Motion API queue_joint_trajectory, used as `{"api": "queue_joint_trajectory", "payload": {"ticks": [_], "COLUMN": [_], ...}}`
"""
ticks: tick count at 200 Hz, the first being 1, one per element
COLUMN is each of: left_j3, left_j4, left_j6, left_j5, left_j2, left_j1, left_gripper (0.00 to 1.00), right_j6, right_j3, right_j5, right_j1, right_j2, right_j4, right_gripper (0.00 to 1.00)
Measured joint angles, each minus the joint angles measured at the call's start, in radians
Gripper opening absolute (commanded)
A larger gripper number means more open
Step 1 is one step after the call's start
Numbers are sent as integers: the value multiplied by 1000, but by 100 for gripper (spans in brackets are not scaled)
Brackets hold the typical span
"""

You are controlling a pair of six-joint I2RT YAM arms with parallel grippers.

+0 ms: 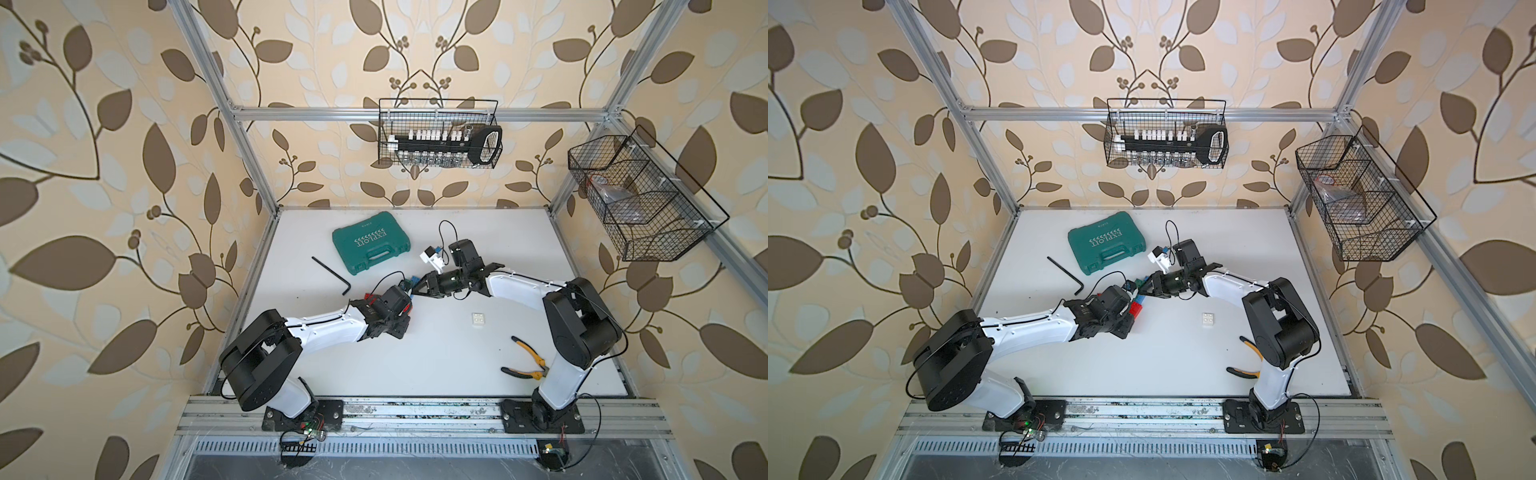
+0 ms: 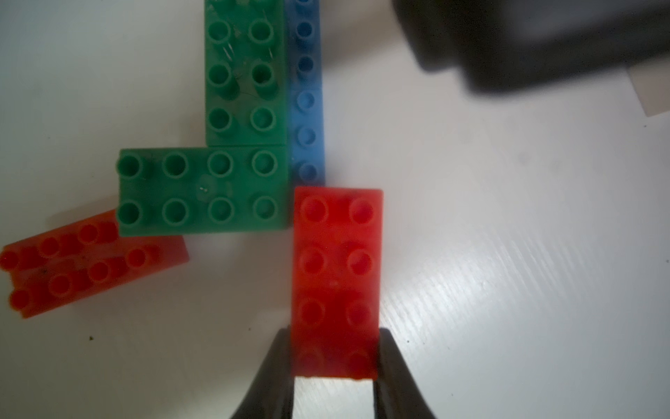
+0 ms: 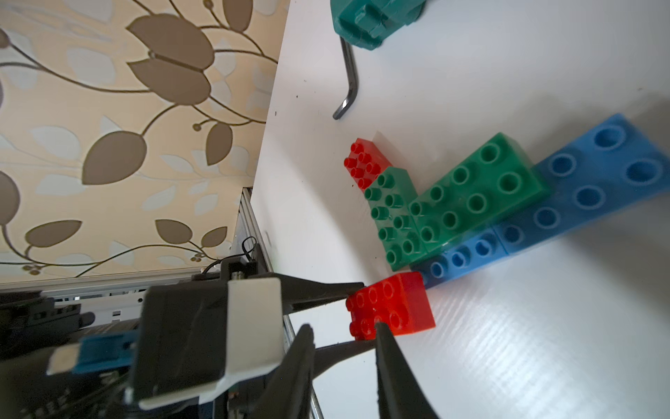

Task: Assemble a small pinwheel with lego
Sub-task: Assemble the lego brick with the lego brick.

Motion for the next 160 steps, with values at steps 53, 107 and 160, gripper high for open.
{"api": "queue_joint_trajectory", "payload": {"ticks": [53, 107, 160], "left_j3": [26, 33, 38], "left_j4": [-1, 0, 1], "left_j6": [0, -3, -5], "left_j5": [-17, -21, -23], "left_j2": [43, 55, 64], "left_j1": [0, 0, 0], "left_gripper": [0, 0, 0], "right_j6": [14, 3, 3], "right_j3": [1, 21, 53], "right_j5": [-48, -79, -69], "right_j1": [2, 24, 56], "right_j2": [34, 90, 130], "right_j4": [-5, -65, -66], "right_gripper": [22, 21, 21]}}
